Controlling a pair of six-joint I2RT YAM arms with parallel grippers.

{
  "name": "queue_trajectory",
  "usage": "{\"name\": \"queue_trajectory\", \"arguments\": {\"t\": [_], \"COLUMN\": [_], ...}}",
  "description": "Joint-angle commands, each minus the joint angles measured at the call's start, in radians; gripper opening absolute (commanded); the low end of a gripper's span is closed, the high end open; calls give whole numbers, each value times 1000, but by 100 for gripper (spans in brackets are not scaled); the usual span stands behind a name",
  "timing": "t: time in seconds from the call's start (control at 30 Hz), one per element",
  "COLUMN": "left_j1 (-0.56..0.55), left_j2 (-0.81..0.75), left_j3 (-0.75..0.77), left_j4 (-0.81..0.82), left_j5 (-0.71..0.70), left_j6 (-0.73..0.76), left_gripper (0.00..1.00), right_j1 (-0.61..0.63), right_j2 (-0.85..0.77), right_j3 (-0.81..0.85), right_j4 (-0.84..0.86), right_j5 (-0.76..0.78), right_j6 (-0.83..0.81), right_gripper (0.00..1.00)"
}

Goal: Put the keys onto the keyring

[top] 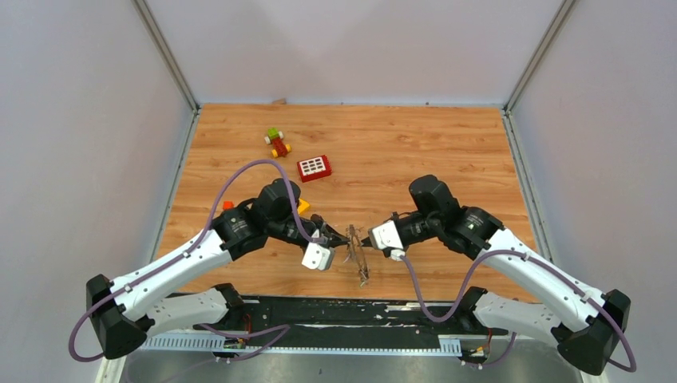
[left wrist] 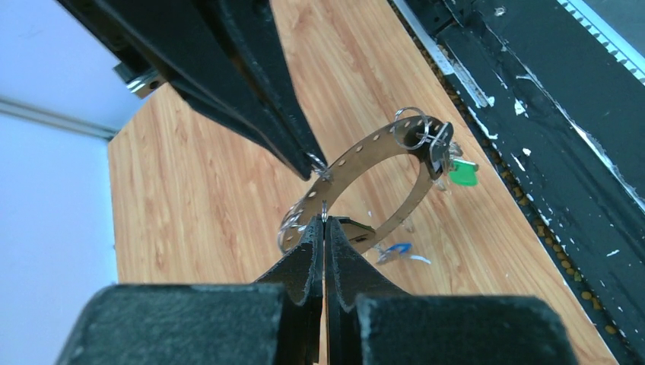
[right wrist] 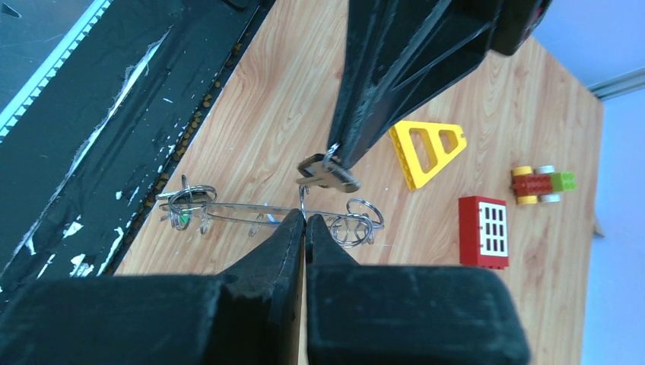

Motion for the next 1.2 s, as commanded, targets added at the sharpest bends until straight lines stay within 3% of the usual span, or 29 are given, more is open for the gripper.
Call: {"name": "queue_trajectory", "arguments": {"t": [0.0, 0.57, 1.17], "left_j1": [-49, -84, -85], "left_j2": [24, -6, -1], "left_j3": [18, -37, -47], "left_j4": [1, 54, 42], "left_j5": [-40, -160, -79], "left_j6": [67, 101, 159], "left_gripper": [0, 0, 0], "right_j1": [7, 16, 26], "right_j2": [-36, 41, 56], "right_j3": [-2, 12, 24], "right_j4": [70, -19, -5], "right_j5": [-26, -86, -107], "right_j6": [-64, -150, -114], "right_gripper": [0, 0, 0]}}
